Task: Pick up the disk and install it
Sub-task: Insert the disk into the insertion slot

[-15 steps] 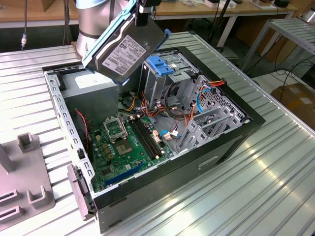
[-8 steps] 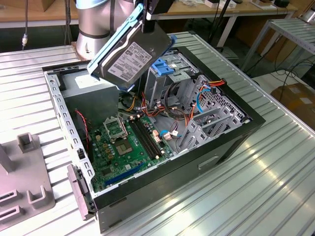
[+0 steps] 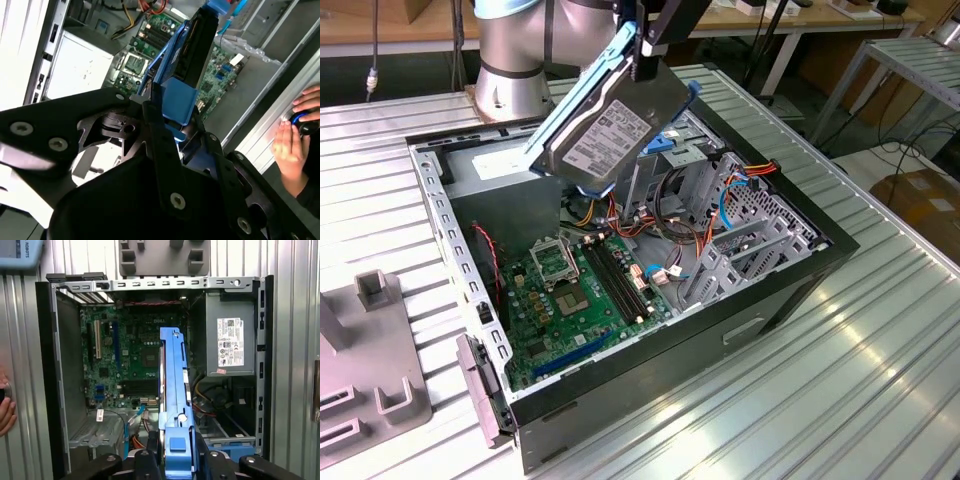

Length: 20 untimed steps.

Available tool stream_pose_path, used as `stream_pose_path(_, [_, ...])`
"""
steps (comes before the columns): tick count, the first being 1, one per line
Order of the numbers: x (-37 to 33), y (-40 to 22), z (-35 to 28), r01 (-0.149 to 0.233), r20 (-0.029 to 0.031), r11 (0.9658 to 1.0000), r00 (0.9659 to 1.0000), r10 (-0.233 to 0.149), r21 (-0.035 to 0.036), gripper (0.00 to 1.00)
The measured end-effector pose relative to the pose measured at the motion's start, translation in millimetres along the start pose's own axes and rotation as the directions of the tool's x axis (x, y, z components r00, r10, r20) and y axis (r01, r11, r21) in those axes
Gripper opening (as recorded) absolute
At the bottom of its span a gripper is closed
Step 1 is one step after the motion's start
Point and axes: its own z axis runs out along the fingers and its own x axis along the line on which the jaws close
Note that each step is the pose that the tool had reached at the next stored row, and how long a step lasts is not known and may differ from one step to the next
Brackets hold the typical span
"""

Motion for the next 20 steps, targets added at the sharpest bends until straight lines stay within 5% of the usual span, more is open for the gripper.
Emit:
stream_pose_path(2, [0.9, -1.0, 0.1, 0.000, 0.0015, 0.9995, 1.0000, 0.000, 0.0325, 0.37])
stream_pose_path(5, [3.0, -4.8, 0.6, 0.002, 0.0048, 0.9940, 1.0000, -0.002, 0.1090, 0.37])
stream_pose_path(6, [3.5, -5.9, 1.0, 0.002, 0.0053, 0.9929, 1.0000, -0.003, 0.1188, 0.37])
stream_pose_path(9, [6.5, -7.8, 1.8, 0.004, 0.0057, 0.9917, 1.0000, -0.005, 0.1285, 0.37])
stream_pose_path(18, [40.2, -15.1, 3.8, 0.006, -0.0011, 0.9915, 1.0000, -0.006, 0.1303, 0.37])
stream_pose_path(20, [43.7, -15.8, 4.2, 0.007, -0.0007, 0.9899, 1.0000, -0.007, 0.1417, 0.37])
